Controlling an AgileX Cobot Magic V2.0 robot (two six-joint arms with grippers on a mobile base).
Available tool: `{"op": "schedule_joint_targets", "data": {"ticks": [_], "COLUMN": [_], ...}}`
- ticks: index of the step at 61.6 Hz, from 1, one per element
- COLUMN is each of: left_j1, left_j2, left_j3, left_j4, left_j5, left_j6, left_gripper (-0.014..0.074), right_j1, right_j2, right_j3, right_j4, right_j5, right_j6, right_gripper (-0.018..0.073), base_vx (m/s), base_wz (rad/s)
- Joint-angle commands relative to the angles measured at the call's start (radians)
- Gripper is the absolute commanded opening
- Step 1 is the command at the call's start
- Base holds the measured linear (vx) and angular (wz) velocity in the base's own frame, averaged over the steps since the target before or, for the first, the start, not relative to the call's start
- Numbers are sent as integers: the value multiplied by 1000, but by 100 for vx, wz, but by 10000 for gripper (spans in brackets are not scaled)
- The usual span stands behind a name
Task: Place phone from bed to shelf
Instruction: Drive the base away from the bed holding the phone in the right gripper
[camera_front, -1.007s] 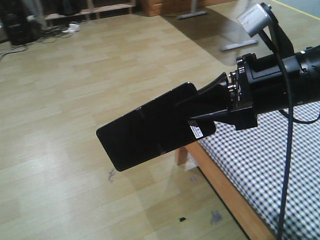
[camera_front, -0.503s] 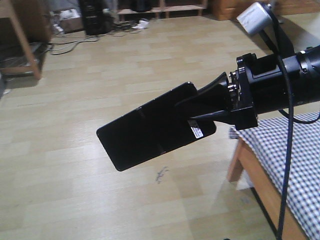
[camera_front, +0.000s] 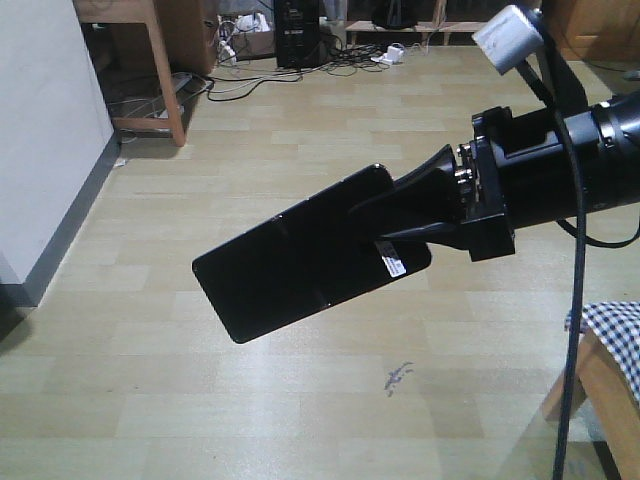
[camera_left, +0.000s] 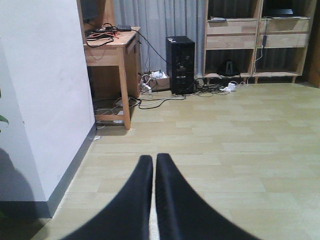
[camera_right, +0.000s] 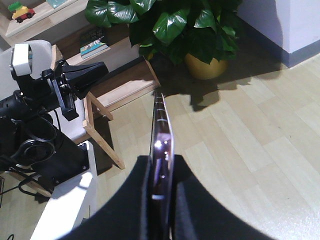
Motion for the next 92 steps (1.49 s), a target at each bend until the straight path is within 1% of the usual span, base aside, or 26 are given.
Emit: {"op": "schedule_joint_targets", "data": {"ticks": [1,36,92], "left_j1": [-4,-4,-4], "left_j2": [-13,-13,-13], "left_j3": [-21,-21,-21], "left_j4": [-9,-9,-9], "left_j5": [-72,-72,-72], "left_j6": [-6,-6,-6], "left_gripper": [1,1,1], "right_j1": [1,1,1], "right_j2": [-35,-35,-35], "right_j3": [-24,-24,-24], "right_j4": [82,82,83], "right_j5": [55,55,55], "right_j6": [-1,-1,-1], "right_gripper": [-2,-2,-2], "base_vx": [16,25,40], "base_wz": [16,-1,-4]}}
